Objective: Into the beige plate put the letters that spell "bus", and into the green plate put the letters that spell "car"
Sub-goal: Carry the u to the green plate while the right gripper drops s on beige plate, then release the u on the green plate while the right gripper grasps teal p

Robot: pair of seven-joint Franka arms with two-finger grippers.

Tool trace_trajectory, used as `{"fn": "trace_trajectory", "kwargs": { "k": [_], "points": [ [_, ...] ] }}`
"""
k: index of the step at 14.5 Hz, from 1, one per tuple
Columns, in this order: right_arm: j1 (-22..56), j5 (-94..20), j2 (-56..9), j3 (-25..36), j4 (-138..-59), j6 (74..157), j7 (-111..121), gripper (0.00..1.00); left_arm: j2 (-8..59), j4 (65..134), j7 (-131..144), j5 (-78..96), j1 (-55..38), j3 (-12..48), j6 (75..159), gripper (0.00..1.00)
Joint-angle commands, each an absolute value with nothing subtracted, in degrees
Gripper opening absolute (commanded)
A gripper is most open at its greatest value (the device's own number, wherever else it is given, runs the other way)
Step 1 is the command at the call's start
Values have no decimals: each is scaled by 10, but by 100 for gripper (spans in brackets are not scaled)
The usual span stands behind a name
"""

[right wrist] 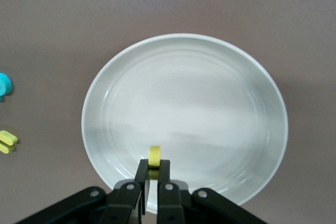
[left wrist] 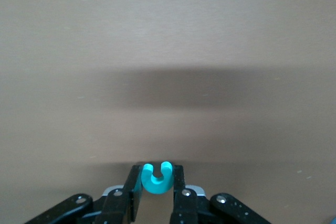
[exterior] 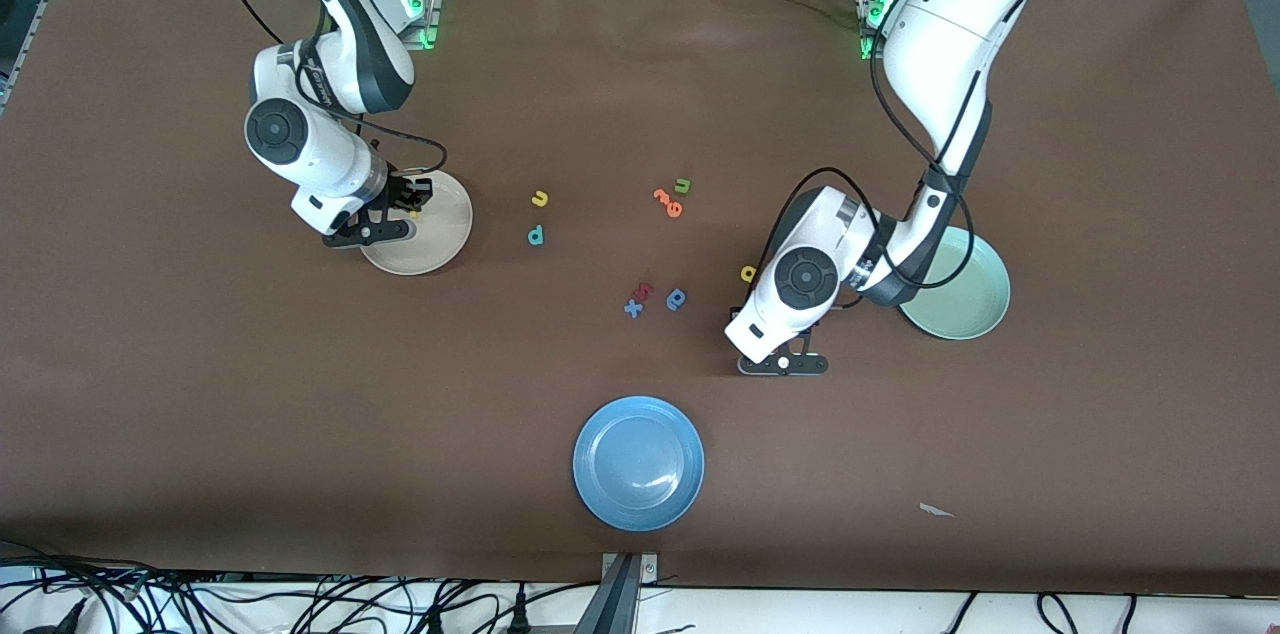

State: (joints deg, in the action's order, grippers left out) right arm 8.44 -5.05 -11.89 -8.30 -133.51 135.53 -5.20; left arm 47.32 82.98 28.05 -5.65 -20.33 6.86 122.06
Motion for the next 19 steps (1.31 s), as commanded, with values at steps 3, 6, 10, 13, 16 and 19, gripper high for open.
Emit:
{"fn": "trace_trajectory", "kwargs": {
  "k": [3, 6, 10, 13, 16, 19],
  "points": [
    [82, -41, -135, -86, -1334, 1375, -55, 100, 417, 846, 177, -77, -162, 71, 1113, 15],
    [81, -48, -135, -87, -1319, 1368, -55, 100, 372, 902, 126, -78, -133, 71, 1112, 12],
    [105, -49, -151, -90, -1253, 1289, -117, 97, 300, 997, 73, -100, -87, 72, 1144, 11],
    [150, -49, -178, -107, -1227, 1318, -228, 94, 232, 1113, 22, -105, -46, 74, 1237, 11],
    [208, -47, -211, -108, -1230, 1405, -325, 96, 172, 1218, -1, -112, -12, 73, 1321, 11],
    [244, -40, -252, -108, -1233, 1480, -380, 96, 161, 1249, -2, -128, 4, 74, 1342, 11]
  ]
}}
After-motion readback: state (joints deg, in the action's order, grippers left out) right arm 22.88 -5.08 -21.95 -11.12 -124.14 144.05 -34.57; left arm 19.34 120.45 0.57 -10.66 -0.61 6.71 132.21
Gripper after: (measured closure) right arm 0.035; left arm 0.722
